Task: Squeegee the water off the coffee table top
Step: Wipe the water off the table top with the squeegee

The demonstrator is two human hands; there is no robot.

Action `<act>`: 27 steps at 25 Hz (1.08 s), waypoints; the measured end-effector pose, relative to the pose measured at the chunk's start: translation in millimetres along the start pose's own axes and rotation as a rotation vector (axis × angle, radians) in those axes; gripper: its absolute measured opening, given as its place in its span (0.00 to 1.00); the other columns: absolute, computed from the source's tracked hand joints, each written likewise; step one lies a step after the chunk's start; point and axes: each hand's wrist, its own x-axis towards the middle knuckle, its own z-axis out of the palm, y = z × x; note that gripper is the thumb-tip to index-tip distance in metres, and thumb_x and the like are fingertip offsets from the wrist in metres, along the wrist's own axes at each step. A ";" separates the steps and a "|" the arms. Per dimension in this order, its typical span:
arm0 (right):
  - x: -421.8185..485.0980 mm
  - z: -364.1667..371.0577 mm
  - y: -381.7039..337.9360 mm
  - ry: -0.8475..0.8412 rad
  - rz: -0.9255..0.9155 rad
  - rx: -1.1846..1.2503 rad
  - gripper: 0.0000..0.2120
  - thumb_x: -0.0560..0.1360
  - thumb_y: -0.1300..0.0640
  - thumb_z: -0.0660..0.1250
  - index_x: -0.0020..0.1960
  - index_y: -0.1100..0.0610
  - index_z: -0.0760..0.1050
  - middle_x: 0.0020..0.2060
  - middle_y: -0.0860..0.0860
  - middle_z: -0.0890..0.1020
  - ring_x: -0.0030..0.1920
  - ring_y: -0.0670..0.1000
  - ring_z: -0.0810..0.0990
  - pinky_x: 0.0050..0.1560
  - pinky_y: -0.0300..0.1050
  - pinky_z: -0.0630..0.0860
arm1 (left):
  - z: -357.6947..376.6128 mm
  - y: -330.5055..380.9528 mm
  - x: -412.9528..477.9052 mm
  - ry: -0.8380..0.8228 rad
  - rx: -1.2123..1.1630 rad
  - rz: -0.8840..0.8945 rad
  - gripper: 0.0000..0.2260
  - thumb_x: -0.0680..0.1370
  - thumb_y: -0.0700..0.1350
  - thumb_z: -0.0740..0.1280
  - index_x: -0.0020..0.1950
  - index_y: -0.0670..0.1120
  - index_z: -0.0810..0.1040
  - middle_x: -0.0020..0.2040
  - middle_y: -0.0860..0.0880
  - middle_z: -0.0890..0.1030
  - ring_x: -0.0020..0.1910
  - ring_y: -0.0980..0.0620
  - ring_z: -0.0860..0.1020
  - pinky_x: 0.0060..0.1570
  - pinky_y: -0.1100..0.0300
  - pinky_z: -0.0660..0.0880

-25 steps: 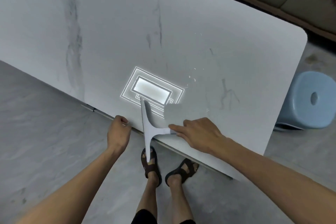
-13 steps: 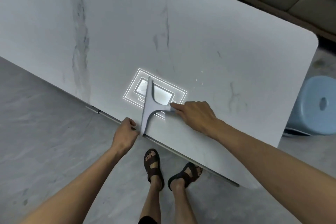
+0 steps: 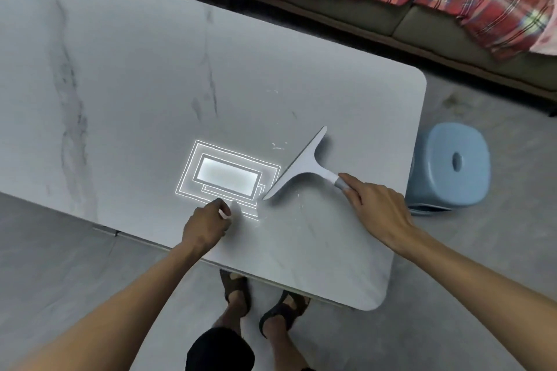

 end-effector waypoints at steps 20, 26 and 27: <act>354.2 -25.5 -63.5 -0.056 0.222 0.263 0.25 0.79 0.58 0.52 0.74 0.44 0.55 0.55 0.62 0.78 0.53 0.66 0.75 0.48 0.52 0.69 | -62.8 107.2 213.3 -0.140 0.356 0.098 0.19 0.74 0.38 0.60 0.64 0.34 0.66 0.65 0.27 0.65 0.69 0.29 0.62 0.67 0.45 0.67; 232.7 -23.3 -15.6 -0.186 0.145 0.177 0.29 0.81 0.56 0.54 0.77 0.40 0.48 0.37 0.51 0.78 0.37 0.54 0.78 0.39 0.47 0.74 | -67.8 114.7 222.4 -0.225 0.367 0.031 0.22 0.73 0.39 0.59 0.66 0.36 0.64 0.68 0.23 0.61 0.70 0.26 0.58 0.73 0.43 0.55; 217.0 -23.4 -8.7 -0.212 0.142 0.155 0.29 0.81 0.56 0.54 0.77 0.39 0.48 0.36 0.49 0.75 0.35 0.51 0.76 0.38 0.45 0.72 | -67.2 112.4 222.0 -0.221 0.363 0.035 0.22 0.72 0.39 0.59 0.66 0.36 0.64 0.68 0.24 0.62 0.70 0.26 0.58 0.73 0.43 0.55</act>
